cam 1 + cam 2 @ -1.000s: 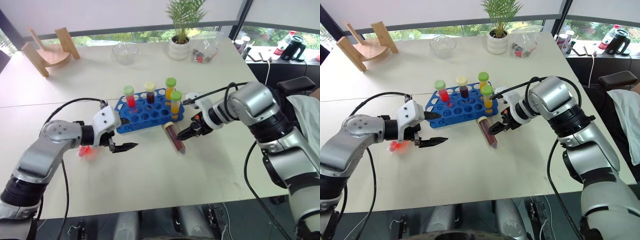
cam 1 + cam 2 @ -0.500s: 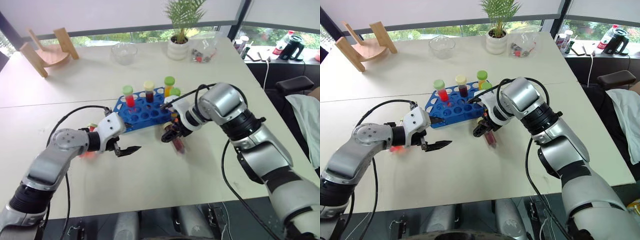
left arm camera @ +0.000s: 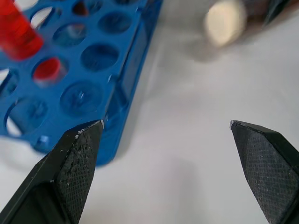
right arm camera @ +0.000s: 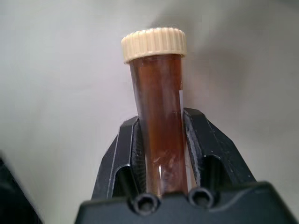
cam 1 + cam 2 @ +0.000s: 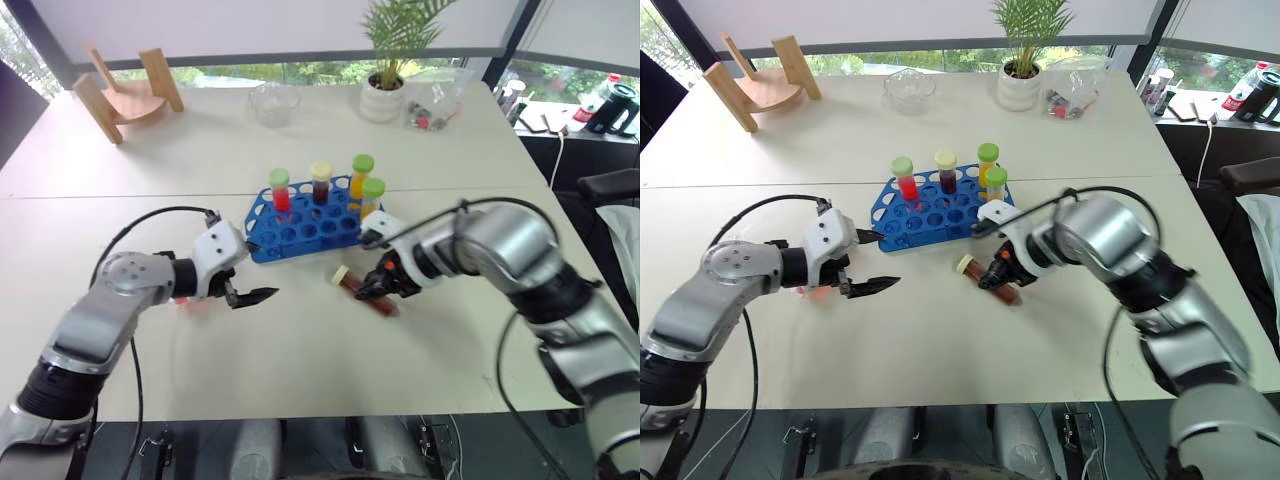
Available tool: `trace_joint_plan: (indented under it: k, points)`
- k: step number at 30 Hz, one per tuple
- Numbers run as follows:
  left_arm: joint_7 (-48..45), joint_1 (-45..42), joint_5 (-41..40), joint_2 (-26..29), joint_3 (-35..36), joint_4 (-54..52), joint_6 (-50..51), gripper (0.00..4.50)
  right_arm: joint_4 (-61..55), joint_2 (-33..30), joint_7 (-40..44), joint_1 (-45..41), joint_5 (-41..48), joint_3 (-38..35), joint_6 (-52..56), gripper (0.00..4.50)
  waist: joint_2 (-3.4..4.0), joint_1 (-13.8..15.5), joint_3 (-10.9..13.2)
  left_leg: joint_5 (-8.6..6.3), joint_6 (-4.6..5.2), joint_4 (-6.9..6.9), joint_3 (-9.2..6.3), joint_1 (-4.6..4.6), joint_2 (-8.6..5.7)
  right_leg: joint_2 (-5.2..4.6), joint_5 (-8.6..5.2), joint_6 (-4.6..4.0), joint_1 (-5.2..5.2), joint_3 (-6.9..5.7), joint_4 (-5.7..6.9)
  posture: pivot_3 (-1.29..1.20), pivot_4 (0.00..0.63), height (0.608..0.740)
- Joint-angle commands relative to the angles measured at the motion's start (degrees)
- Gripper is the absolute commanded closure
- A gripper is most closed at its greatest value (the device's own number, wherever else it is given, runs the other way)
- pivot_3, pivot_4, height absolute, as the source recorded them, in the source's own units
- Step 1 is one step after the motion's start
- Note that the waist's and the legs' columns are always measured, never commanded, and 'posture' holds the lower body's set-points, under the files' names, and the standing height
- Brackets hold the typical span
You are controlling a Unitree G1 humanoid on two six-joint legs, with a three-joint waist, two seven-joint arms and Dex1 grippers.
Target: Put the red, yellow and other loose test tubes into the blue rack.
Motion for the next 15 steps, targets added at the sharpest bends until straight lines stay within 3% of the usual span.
trace_joint_plan:
  k: [1,4,7,11,15]
  points:
    - [-2.4,-2.8,-3.7,0.9,5.1,2.5,-0.2,0.0,-7.9,6.7,-0.6,4.6,3.0,-13.3,-16.6,3.71,-0.02,-1.0,0.0,0.0,0.0,0.0,0.01,0.02,0.07,0.07,0.01,0.01,-0.01,0.01,0.01,0.0,0.15,0.74]
    - [-5.3,-5.9,-4.4,2.8,6.4,7.1,-0.5,0.0,-9.0,19.4,-13.4,9.4,0.5,-19.7,-24.9,3.71,-0.04,-2.1,0.0,0.01,-0.02,-0.07,-0.01,0.16,0.18,0.22,0.0,-0.03,-0.02,0.04,0.25,0.0,0.15,0.74]
    - [-8.3,-9.1,-4.3,4.5,5.9,11.5,-0.8,0.0,-7.3,29.8,-22.8,12.6,-4.8,-20.3,-34.3,3.71,-0.02,-2.7,0.0,0.08,-0.14,-0.07,-0.03,0.18,0.16,0.21,-0.01,-0.05,-0.04,0.04,0.37,0.0,0.15,0.74]
    - [-11.5,-13.2,-3.5,6.0,3.7,14.9,-0.4,0.0,2.2,39.7,-31.0,16.7,-16.8,-14.7,-51.1,3.71,-0.05,-2.8,0.0,0.22,-0.38,-0.11,-0.02,0.17,0.11,0.16,0.0,-0.04,-0.06,0.05,0.41,0.0,0.15,0.74]
    - [-13.1,-14.9,-3.0,7.0,3.0,15.0,0.6,0.0,11.6,45.8,-36.3,17.3,-22.3,-13.6,-60.4,3.71,-0.04,-2.9,0.0,0.31,-0.54,-0.17,0.0,0.16,0.11,0.15,0.0,-0.04,-0.1,0.07,0.41,0.0,0.15,0.74]
